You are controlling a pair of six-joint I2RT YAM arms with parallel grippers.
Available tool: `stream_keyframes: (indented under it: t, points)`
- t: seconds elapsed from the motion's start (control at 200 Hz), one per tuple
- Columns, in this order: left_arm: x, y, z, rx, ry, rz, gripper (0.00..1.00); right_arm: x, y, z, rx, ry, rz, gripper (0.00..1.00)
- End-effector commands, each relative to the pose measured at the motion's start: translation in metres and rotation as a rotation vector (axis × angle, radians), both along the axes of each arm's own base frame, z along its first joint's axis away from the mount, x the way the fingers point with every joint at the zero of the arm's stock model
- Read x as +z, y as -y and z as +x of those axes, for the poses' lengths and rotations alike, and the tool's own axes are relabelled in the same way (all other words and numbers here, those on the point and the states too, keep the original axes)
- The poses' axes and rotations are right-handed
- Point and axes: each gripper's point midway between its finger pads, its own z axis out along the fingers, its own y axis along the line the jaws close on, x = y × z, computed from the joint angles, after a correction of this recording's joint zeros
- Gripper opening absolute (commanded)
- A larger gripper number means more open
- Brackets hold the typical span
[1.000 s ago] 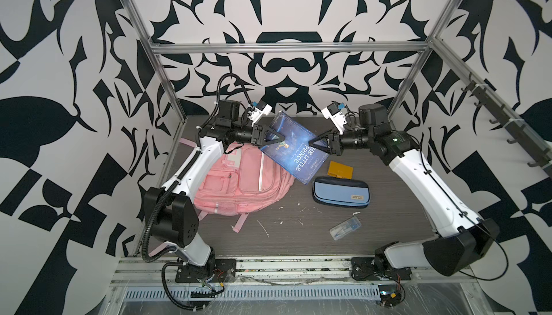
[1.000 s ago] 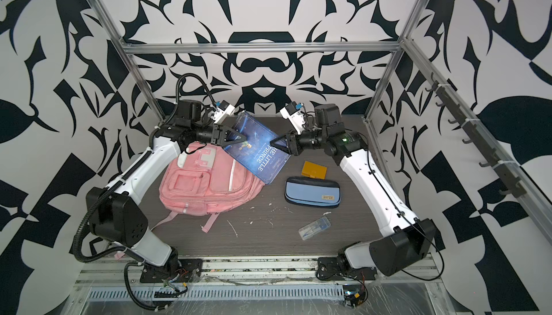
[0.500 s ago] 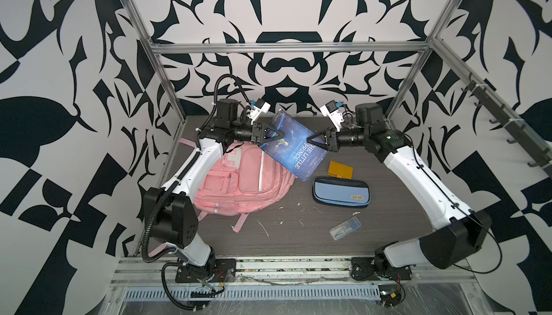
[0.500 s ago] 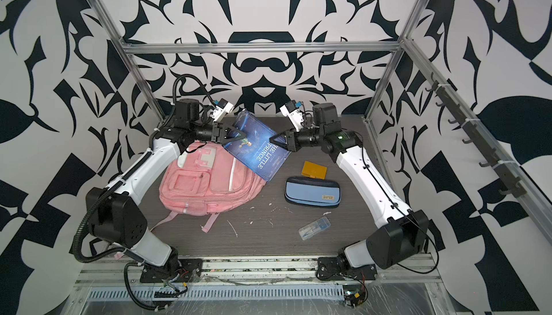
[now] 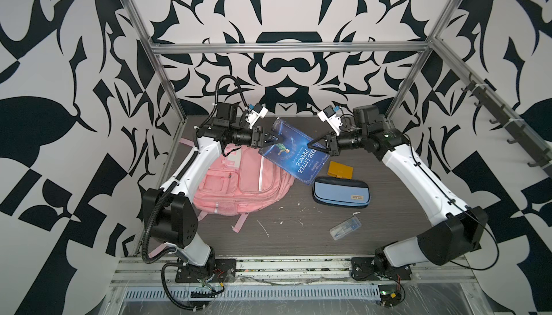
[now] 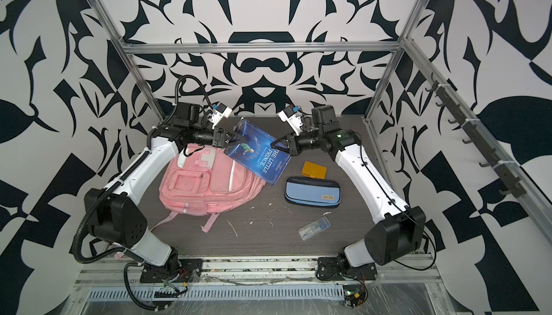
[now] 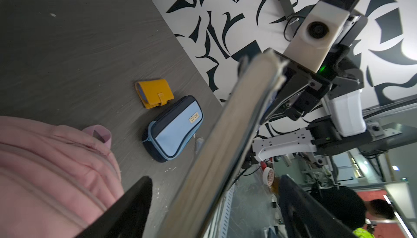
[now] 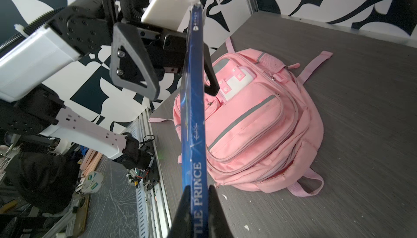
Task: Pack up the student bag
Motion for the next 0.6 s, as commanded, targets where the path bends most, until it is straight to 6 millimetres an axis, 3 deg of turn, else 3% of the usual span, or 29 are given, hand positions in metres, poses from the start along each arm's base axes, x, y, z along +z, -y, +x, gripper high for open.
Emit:
stream_keyframes:
  t: [0.0, 0.04, 0.1, 0.25, 0.375, 0.505, 0.56, 0.595]
  points:
    - [0.002, -0.005, -0.011, -0.043, 0.013, 0.020, 0.81, 0.031, -0.001, -0.019, 0.079, 0.081, 0.044, 0.00]
    - [0.001, -0.003, -0.014, -0.068, -0.004, 0.013, 0.76, 0.032, 0.000, -0.020, 0.081, 0.084, 0.045, 0.00]
    - [0.000, 0.001, -0.019, -0.091, -0.011, 0.008, 0.60, 0.032, 0.000, -0.022, 0.086, 0.083, 0.044, 0.00]
    - [0.007, 0.008, -0.028, -0.137, -0.018, -0.029, 0.45, 0.037, -0.001, -0.025, 0.099, 0.077, 0.062, 0.00]
    - [0.011, 0.010, -0.031, -0.155, -0.021, -0.046, 0.38, 0.038, -0.001, -0.026, 0.101, 0.079, 0.066, 0.00]
    - [0.016, 0.011, -0.034, -0.171, -0.024, -0.069, 0.00, 0.038, 0.000, -0.022, 0.078, 0.079, 0.056, 0.00]
    - [0.016, 0.011, -0.035, -0.170, -0.033, -0.077, 0.00, 0.038, 0.003, -0.014, 0.038, 0.082, 0.036, 0.01]
    - [0.015, 0.010, -0.035, -0.166, -0.035, -0.080, 0.00, 0.039, 0.006, -0.007, -0.010, 0.083, 0.016, 0.11]
